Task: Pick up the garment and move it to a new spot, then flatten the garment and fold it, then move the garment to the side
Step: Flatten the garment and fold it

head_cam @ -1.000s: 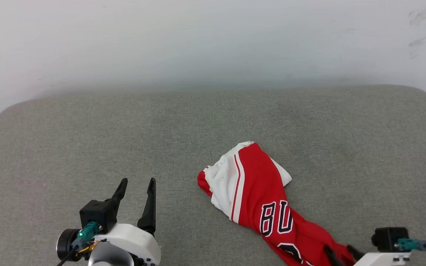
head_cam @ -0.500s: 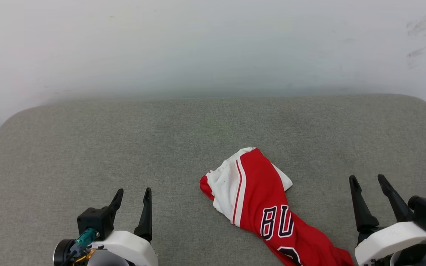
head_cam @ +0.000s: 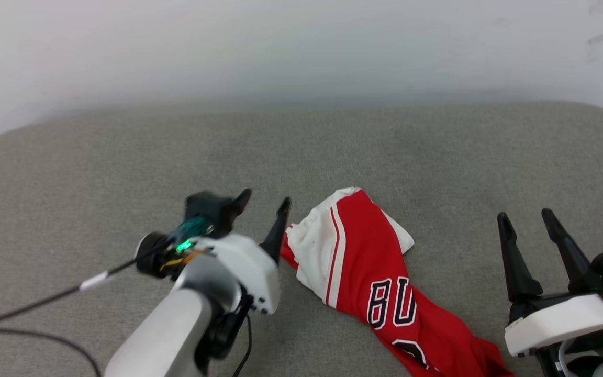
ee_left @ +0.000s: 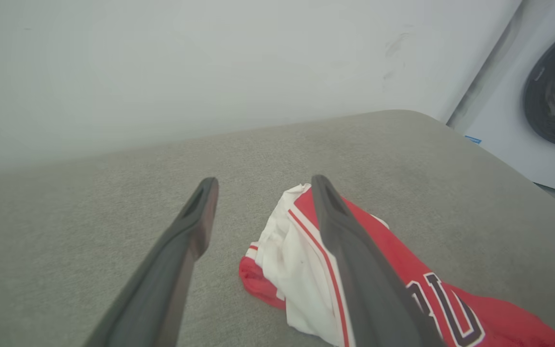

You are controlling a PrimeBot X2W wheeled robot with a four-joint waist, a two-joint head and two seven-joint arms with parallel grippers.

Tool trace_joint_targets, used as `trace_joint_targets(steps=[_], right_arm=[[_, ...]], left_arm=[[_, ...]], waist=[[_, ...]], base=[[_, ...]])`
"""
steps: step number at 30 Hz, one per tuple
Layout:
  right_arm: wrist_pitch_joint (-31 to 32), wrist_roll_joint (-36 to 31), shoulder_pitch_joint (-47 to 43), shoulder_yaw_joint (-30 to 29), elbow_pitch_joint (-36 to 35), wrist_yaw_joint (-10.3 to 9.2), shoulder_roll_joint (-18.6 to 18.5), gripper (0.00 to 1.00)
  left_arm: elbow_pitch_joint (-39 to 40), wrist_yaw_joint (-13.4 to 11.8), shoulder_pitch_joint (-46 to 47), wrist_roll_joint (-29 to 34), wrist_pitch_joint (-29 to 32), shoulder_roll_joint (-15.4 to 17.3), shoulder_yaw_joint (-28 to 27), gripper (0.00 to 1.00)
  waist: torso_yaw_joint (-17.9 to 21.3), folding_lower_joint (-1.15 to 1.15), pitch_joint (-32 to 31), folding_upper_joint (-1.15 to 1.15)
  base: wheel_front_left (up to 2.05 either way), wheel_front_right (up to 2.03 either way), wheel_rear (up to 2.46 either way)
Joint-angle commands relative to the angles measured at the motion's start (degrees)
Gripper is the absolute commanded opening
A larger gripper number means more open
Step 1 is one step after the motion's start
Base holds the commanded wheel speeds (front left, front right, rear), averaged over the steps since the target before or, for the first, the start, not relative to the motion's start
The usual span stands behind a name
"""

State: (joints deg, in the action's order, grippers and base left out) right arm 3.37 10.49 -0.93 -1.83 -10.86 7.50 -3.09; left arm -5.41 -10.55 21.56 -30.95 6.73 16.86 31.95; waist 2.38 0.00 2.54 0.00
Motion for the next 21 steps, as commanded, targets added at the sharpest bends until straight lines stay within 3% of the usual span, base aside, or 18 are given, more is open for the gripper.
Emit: trace_joint_targets(steps=[1,12,16,17,18,19,21], right_arm=[[-0.02,-0.33,1.00,-0.02,-0.60,-0.02,0.21,1.00],[-0.73,0.32,3.88,0.79,0.04,-0.02,0.27,1.00],[-1.00,0.60,4.06,0.49,0.85,-0.02,0.27,1.00],[-1.13,0.81,4.16,0.46,1.04,-0.02,0.27,1.00],[-1.25,0.93,4.17,0.38,1.27,-0.02,0.28,1.00],[-1.27,1.07,4.20,0.27,1.46,-0.02,0.28,1.00],[-1.42,1.11,4.20,0.09,1.80,-0.02,0.29,1.00]], left_arm=[[-1.14,1.10,2.54,-0.15,2.41,-0.59,1.15,1.00],[-12.55,7.23,12.65,-1.91,23.60,-1.63,9.35,1.00],[-13.71,8.26,13.50,-2.39,26.18,-1.70,10.38,1.00],[-13.88,8.46,13.79,-2.29,26.61,-1.66,10.65,0.51],[-13.96,8.50,13.98,-2.21,26.78,-1.63,10.78,0.22],[-13.96,8.45,14.07,-2.25,26.88,-1.62,10.87,0.00],[-13.52,8.34,14.56,-1.41,26.20,-1.14,10.98,0.00]], waist=[[0.84,0.00,2.65,0.00],[3.97,0.00,8.82,0.00],[4.26,0.00,9.22,0.00],[4.30,0.00,9.27,0.00],[4.32,0.00,9.28,0.00],[4.29,0.00,9.25,0.00],[4.11,0.00,8.98,0.00]], base=[[0.00,0.00,0.00],[0.00,0.00,0.00],[0.00,0.00,0.00],[0.00,0.00,0.00],[0.00,0.00,0.00],[0.00,0.00,0.00],[0.00,0.00,0.00]])
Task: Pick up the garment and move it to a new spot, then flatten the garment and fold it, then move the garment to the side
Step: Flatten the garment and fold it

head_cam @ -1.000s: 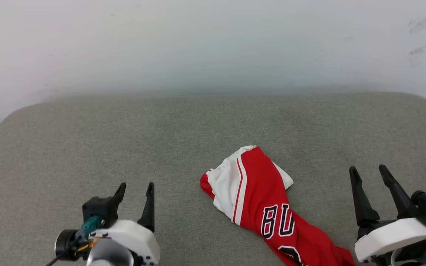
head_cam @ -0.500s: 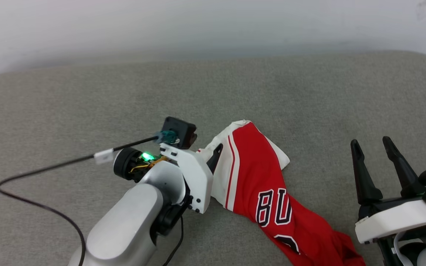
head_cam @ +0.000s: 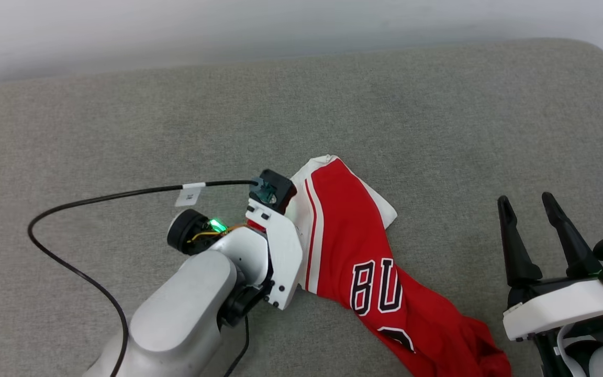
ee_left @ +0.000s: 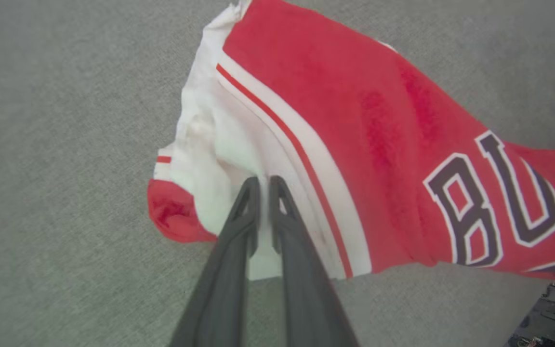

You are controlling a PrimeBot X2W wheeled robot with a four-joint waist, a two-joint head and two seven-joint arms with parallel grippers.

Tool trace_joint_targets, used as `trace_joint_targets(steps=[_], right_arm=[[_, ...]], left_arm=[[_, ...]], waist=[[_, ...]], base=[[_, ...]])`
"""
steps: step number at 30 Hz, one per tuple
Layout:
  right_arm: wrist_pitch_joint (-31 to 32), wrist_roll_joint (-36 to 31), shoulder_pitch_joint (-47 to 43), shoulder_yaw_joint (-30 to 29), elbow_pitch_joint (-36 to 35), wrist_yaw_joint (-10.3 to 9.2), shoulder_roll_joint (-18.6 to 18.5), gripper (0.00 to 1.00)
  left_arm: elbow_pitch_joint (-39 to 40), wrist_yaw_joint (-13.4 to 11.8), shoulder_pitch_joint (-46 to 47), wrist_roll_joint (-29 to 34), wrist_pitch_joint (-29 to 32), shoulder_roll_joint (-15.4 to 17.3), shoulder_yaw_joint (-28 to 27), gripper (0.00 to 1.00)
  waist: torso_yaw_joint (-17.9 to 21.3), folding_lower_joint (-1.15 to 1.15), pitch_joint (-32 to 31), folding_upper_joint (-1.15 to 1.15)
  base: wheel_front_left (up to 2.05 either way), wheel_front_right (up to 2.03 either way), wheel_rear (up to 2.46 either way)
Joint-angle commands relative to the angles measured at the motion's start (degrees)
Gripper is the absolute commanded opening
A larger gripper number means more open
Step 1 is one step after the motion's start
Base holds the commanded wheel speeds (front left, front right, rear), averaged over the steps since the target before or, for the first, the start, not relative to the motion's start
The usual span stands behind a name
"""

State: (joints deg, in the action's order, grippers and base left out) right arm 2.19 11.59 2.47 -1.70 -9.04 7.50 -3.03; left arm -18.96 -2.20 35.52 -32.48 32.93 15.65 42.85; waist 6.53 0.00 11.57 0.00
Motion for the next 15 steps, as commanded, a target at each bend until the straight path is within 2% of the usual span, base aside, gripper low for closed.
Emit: trace_joint_targets(steps=[1,7,10,15], right_arm=[[-0.30,0.14,0.82,-0.18,0.13,-0.02,0.22,1.00],[0.26,-0.50,-0.40,-1.57,0.12,-0.02,0.22,1.00],[0.71,-0.46,-1.32,-2.12,-0.32,-0.01,0.21,1.00],[1.45,-0.17,-2.34,-2.39,-1.09,-0.02,0.21,1.00]], left_arm=[[0.44,-0.24,0.78,0.28,-0.56,0.21,-0.11,0.00],[6.28,-2.66,0.28,2.61,-4.12,3.55,-1.90,0.00],[11.46,-5.18,-2.63,3.73,-4.78,6.70,-3.00,0.00],[19.30,-10.88,-11.32,2.65,-4.62,11.91,-6.10,0.00]], waist=[[-0.22,0.00,-0.23,0.00],[-2.32,0.00,-2.43,0.00],[-3.66,0.00,-3.46,0.00],[-5.12,0.00,-4.52,0.00]], base=[[0.00,0.00,0.00],[0.00,0.00,0.00],[0.00,0.00,0.00],[0.00,0.00,0.00]])
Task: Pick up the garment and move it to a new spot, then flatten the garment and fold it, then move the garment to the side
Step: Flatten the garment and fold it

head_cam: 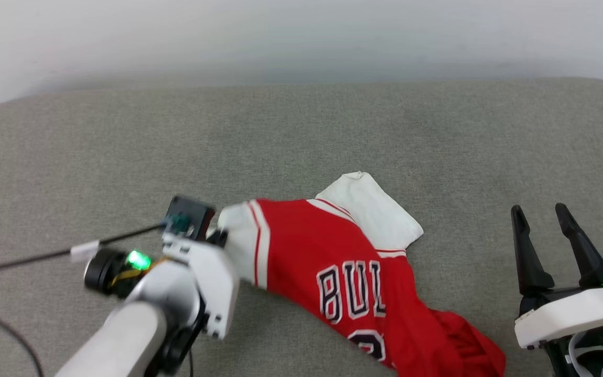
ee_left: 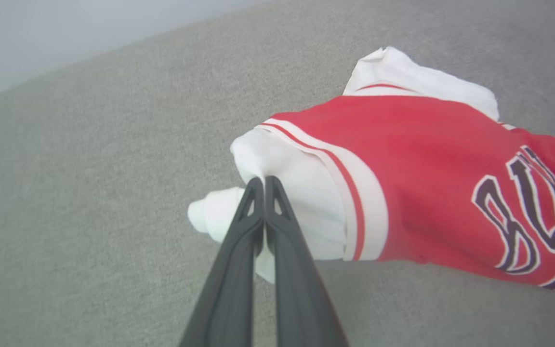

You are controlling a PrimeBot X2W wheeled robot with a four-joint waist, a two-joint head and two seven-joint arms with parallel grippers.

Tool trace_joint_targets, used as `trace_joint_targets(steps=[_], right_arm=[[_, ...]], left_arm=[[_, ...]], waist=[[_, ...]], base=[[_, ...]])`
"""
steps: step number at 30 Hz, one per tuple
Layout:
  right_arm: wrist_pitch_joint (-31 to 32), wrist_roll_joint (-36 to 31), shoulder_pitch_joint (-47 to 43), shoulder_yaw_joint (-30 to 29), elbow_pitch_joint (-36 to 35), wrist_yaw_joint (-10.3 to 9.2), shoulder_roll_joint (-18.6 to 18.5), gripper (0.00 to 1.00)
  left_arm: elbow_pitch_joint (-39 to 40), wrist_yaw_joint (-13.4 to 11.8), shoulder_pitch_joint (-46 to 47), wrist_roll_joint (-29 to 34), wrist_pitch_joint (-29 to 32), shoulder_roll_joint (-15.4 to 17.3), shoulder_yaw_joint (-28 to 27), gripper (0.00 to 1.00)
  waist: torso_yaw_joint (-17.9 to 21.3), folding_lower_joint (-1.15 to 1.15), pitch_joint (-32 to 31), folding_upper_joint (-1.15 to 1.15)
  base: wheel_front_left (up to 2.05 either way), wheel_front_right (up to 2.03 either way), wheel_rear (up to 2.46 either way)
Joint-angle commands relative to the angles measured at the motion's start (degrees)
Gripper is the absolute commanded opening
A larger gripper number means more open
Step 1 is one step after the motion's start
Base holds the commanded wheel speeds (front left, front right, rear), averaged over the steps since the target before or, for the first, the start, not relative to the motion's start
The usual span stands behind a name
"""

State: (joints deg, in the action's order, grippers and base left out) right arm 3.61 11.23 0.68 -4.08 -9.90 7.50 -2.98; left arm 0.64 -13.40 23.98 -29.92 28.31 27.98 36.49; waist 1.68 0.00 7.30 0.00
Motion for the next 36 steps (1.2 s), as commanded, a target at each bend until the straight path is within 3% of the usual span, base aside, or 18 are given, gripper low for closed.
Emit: trace_joint_targets(steps=[1,3,8,9,11,26,31,36], right_arm=[[0.17,0.27,-0.77,-0.05,-0.18,-0.02,0.16,1.00],[0.28,0.26,-0.90,0.11,-0.11,-0.02,0.16,1.00],[0.82,0.57,-1.41,0.30,0.26,-0.02,0.16,1.00],[0.93,0.58,-1.52,0.33,0.25,-0.02,0.15,1.00],[1.19,0.67,-1.81,0.24,0.43,-0.02,0.15,1.00],[4.12,0.30,-4.60,-0.54,0.25,-0.02,0.15,1.00],[5.58,1.01,-5.35,-1.28,1.48,-0.02,0.15,1.00],[8.40,2.86,-2.91,-2.96,5.48,-0.02,0.11,1.00]], left_arm=[[0.40,-0.98,-2.41,-0.55,-0.08,0.47,-0.49,0.00],[1.06,-3.10,-7.29,-2.16,-0.30,1.79,-1.70,0.00],[-1.03,-5.81,-17.23,-7.34,-3.05,0.81,-4.20,0.00],[-1.76,-5.91,-18.43,-8.08,-3.91,0.44,-4.64,0.25],[-2.83,-5.56,-19.83,-9.69,-5.78,-1.02,-5.31,1.00],[-1.91,-4.40,-17.23,-4.58,-31.71,-5.65,-10.43,1.00],[0.72,-5.32,-16.93,-1.98,-36.62,-5.85,-10.65,1.00],[3.30,-6.54,-17.22,-0.69,-37.06,-5.77,-10.13,1.00]], waist=[[-0.44,0.00,-0.46,0.00],[-0.62,0.00,-0.73,0.00],[-0.70,0.00,-1.54,0.00],[-0.69,0.00,-1.68,0.00],[-0.79,0.00,-2.22,0.00],[-0.98,0.00,-7.85,0.00],[-1.99,0.00,-8.53,0.00],[-4.14,0.00,-7.90,0.00]], base=[[0.00,0.00,0.00],[0.00,0.00,0.00],[0.00,0.00,0.00],[0.00,0.00,0.00],[0.00,0.00,0.00],[0.00,0.00,0.00],[0.00,0.00,0.00],[0.00,0.00,0.00]])
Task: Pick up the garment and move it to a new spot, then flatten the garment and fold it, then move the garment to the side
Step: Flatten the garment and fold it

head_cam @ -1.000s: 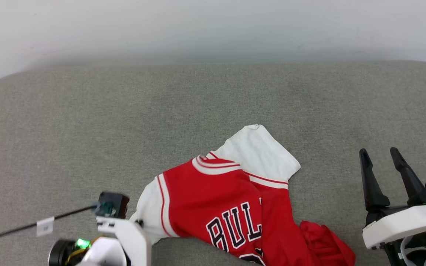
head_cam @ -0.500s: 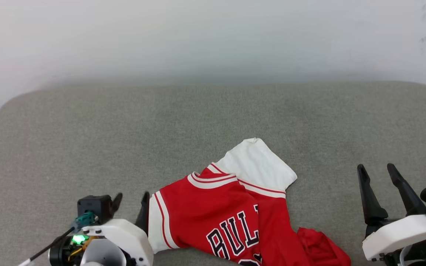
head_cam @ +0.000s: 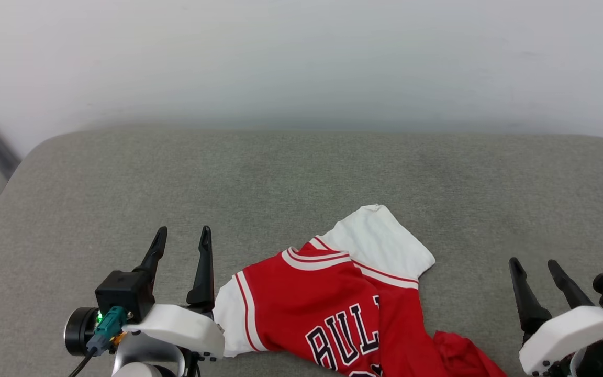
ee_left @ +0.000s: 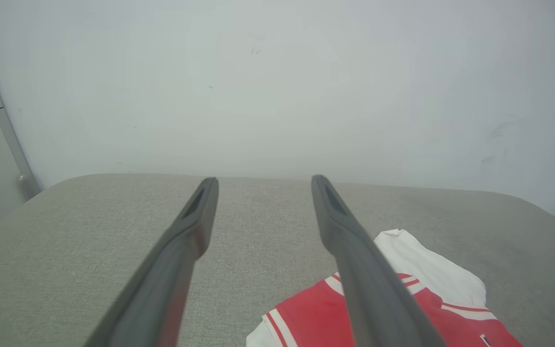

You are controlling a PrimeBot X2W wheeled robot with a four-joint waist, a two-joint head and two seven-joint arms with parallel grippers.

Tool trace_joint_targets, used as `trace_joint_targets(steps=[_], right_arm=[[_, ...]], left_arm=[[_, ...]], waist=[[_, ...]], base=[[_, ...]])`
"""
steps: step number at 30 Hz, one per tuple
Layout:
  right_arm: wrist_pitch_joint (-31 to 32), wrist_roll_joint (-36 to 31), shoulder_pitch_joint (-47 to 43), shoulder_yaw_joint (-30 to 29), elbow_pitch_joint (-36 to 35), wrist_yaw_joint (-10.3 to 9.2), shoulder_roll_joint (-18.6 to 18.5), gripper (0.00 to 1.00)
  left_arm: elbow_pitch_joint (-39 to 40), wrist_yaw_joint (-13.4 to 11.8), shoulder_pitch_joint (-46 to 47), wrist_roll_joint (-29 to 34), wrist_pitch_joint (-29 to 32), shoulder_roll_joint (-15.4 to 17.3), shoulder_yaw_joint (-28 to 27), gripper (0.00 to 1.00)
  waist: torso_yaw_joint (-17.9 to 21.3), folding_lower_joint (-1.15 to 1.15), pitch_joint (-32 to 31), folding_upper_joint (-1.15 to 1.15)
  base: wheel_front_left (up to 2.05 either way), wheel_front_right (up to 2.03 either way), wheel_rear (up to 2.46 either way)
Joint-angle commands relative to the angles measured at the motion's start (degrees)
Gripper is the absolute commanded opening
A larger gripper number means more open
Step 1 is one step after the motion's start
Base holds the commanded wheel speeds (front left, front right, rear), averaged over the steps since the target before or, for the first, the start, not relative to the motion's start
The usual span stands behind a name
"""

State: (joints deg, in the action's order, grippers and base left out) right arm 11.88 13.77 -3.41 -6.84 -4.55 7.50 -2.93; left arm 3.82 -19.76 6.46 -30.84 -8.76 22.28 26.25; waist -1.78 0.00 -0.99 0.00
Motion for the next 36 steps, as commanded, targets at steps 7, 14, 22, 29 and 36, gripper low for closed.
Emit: trace_joint_targets(steps=[7,14,22,29,36], right_arm=[[9.71,7.36,12.87,0.69,13.29,-0.01,-6.36,1.00],[24.75,13.25,28.53,9.72,26.85,-0.01,-13.95,1.00],[31.46,15.97,35.68,18.99,37.26,-0.01,-16.39,1.00],[33.73,18.71,35.57,23.40,43.03,-0.01,-16.32,0.00],[28.36,18.60,38.26,23.67,38.69,-0.03,-19.05,0.00]], left_arm=[[2.43,-0.19,2.28,1.32,-0.24,-0.63,0.90,1.00],[1.63,0.79,6.13,1.97,-1.62,-3.06,2.44,1.00],[-0.74,1.94,9.29,2.31,-3.09,-5.24,3.74,1.00],[-2.62,2.25,8.74,1.49,-3.64,-5.37,3.38,1.00],[-3.05,1.51,6.82,0.85,-3.31,-4.30,2.61,1.00]], waist=[[-5.24,0.00,4.87,0.00],[-9.98,0.00,11.38,0.00],[-12.37,0.00,14.91,0.00],[-11.72,0.00,14.39,0.00],[-8.61,0.00,11.98,0.00]], base=[[0.00,0.00,0.00],[0.00,0.00,0.00],[0.00,0.00,0.00],[0.00,0.00,0.00],[0.00,0.00,0.00]])
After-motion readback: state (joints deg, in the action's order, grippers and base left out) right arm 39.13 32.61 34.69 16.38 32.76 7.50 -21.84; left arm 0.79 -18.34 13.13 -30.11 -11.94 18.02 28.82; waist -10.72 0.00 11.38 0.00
